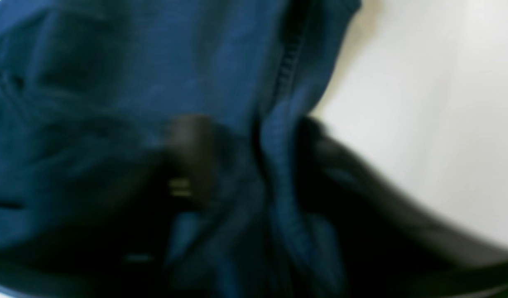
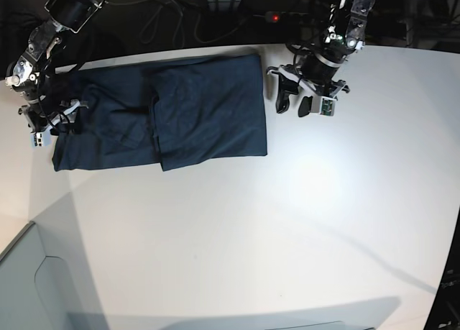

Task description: Fold the T-shirt properly

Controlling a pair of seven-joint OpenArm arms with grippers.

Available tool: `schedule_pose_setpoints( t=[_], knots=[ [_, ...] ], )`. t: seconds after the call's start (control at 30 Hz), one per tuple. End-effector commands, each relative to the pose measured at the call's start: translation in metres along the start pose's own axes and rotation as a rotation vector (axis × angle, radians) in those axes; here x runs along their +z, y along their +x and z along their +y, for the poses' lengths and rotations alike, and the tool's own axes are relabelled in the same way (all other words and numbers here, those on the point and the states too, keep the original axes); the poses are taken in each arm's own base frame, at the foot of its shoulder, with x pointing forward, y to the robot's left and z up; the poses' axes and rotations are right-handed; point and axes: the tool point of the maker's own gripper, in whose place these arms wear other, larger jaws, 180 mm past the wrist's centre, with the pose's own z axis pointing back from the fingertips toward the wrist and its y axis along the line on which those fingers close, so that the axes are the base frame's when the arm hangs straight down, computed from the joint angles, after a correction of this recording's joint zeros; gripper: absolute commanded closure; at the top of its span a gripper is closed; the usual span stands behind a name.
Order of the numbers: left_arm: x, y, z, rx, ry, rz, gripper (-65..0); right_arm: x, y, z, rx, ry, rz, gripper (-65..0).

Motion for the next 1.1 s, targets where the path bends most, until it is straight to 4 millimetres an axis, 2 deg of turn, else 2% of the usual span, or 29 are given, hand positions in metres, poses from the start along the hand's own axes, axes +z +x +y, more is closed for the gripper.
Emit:
schedule_pose_setpoints(
  t=[0.0,0.03,0.07,0.17,0.27,0.37,0.43,0.57,0.7,0.87,1.07],
  knots=[
    [0.001,0.009,-0.002,-0.006,-0.008,-0.034,-29.6,0.005,-0.004,-0.007,0.03,-0.014,0.026,-13.6],
    [0.001,0.009,-0.002,-0.006,-0.008,-0.034,-29.6,0.005,-0.004,-0.007,0.03,-0.014,0.026,-4.6],
    [0.001,0.009,-0.002,-0.006,-0.008,-0.034,-29.6,0.004,-0.005,-0.007,0.029,-0.014,0.03,0.0],
    [0.001,0.009,-0.002,-0.006,-0.008,-0.034,-29.6,0.005,-0.004,-0.006,0.029,-0.014,0.026,-2.5],
    [0.0,0.009,-0.004,0.003,-0.01,-0.036,-29.6,0.007,0.0,-0.007,0.039,-0.02,0.016,0.0],
    [-0.003,0.011,-0.011,0.029,-0.011,-0.044,-29.7,0.014,0.016,-0.006,0.07,-0.038,-0.021,-0.1],
    [-0.007,0.016,-0.015,0.034,-0.019,-0.057,-29.7,0.019,0.031,0.002,0.088,-0.046,-0.065,-0.1],
    [-0.017,0.01,-0.024,0.04,-0.043,-0.04,-29.7,0.037,0.057,0.016,0.161,-0.067,-0.139,-0.1],
    [-0.024,-0.001,-0.027,0.043,-0.052,-0.009,-29.7,0.051,0.081,0.051,0.292,-0.029,-0.193,-0.1],
    [-0.03,0.003,-0.034,0.033,-0.073,-0.013,-29.7,0.068,0.097,0.107,0.421,0.059,-0.261,-0.1],
    [-0.03,0.004,-0.034,0.034,-0.074,-0.015,-29.7,0.086,0.11,0.199,0.566,0.259,-0.35,-0.1]
  ],
)
